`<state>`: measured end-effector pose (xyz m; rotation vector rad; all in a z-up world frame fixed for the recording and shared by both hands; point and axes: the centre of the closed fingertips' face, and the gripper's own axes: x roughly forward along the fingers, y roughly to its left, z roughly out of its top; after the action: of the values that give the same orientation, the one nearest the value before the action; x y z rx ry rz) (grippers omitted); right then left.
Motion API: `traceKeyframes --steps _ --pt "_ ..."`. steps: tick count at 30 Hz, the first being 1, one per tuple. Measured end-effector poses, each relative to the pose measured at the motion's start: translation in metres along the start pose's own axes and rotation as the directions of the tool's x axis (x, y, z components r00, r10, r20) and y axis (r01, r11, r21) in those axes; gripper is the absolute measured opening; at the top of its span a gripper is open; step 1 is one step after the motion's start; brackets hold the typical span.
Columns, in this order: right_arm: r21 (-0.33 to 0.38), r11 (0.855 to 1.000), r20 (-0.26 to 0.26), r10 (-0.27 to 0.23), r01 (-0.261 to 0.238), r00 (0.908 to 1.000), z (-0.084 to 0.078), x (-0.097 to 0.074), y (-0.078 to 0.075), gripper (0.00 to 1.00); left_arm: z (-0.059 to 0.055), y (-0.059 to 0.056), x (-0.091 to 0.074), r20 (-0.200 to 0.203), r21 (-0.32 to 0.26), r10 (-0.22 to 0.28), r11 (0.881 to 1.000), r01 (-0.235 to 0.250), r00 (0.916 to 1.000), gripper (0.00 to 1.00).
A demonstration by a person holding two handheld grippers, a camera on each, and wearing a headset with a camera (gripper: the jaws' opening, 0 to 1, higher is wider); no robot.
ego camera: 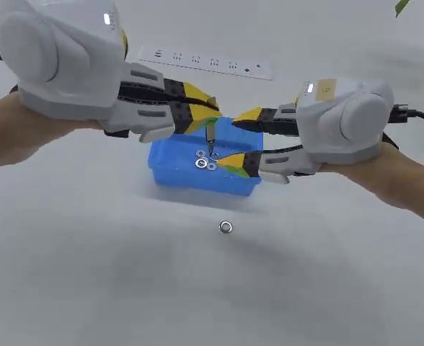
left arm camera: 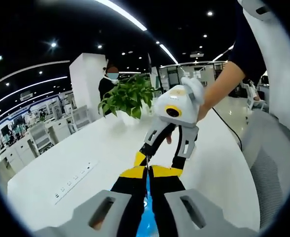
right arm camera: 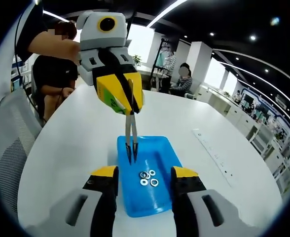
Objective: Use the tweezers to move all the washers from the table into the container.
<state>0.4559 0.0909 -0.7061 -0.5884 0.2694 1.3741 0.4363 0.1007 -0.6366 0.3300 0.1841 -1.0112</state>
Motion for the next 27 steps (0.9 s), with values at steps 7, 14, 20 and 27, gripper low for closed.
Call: traceKeyframes --steps 7,14,20,27 --pt "0.04 0.993 0.037 -0.112 0.11 0.9931 0.001 -0.026 -0.006 0.65 0.003 -0.014 -0.007 0.045 -0.056 0.016 0.998 -0.013 0.9989 0.05" --pt "0.086 0.986 0.039 -0.146 0.142 0.9885 -0.006 -0.049 0.001 0.77 0.002 -0.034 -0.008 0.036 -0.054 0.004 0.999 -0.002 0.9994 0.05" --pt "0.1 0.982 -0.014 -0.162 0.162 0.9867 -0.032 -0.073 0.013 0.86 0.002 -0.049 -0.008 0.043 -0.078 -0.017 0.997 0.02 0.9989 0.05" --pt "0.246 0.942 0.002 -0.238 0.23 0.9713 -0.044 -0.1 0.021 1.0 -0.002 -0.061 -0.005 0.065 -0.125 -0.022 0.992 0.03 0.9977 0.05"
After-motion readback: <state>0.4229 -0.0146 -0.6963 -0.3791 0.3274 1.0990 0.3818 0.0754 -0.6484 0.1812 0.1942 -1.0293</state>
